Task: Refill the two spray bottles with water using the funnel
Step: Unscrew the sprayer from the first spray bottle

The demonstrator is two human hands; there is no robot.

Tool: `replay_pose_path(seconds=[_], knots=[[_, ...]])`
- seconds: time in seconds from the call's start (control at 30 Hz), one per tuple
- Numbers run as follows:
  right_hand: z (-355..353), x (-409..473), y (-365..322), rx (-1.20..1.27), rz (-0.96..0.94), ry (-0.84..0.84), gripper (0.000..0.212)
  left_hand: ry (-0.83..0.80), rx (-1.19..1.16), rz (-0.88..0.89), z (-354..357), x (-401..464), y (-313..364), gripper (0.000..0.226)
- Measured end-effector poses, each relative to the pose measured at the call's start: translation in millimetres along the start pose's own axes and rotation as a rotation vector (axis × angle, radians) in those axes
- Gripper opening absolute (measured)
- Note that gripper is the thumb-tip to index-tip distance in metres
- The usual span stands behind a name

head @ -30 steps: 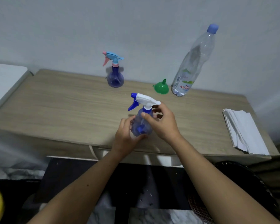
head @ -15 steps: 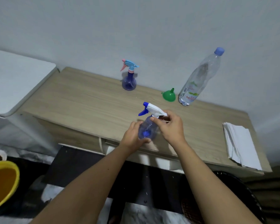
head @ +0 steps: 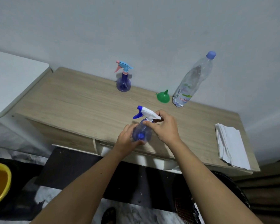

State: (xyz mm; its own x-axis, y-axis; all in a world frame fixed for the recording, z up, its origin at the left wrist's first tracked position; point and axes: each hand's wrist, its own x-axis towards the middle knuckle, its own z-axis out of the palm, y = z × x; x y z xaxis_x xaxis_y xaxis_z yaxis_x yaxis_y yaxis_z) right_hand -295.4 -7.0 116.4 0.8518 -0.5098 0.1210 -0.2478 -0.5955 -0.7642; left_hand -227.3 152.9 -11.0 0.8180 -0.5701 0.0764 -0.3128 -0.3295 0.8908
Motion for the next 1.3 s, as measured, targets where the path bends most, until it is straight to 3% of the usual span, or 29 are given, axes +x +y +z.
replay_pose_path(seconds=[0.17,0.3,0.37,0.5,0.73,1.07,1.3], knots=[[-8,6,0,-0.026,-0.031,-0.115,0.024,-0.018,0.007,-0.041,1,5,-4,0.086],[-14,2,-4,-0.065,-0.046,-0.194,0.043,-0.064,0.036,-0.046,-3,6,1,0.085],[-15,0,-8,-0.071,-0.071,-0.168,0.049,-0.083,0.051,-0.054,-4,7,2,0.086],[-11,6,-12,-0.089,-0.103,-0.104,0.039,-0.1,0.046,-0.063,-5,10,4,0.087],[-13,5,-7,-0.07,-0.067,-0.156,0.031,-0.095,0.034,-0.116,-2,7,4,0.086],[-7,-4,-8,-0.006,0.046,-0.041,0.034,-0.086,-0.008,-0.105,-5,0,8,0.092],[0,-4,-9,-0.019,0.006,0.01,0.042,-0.059,-0.009,-0.098,-2,3,4,0.095]])
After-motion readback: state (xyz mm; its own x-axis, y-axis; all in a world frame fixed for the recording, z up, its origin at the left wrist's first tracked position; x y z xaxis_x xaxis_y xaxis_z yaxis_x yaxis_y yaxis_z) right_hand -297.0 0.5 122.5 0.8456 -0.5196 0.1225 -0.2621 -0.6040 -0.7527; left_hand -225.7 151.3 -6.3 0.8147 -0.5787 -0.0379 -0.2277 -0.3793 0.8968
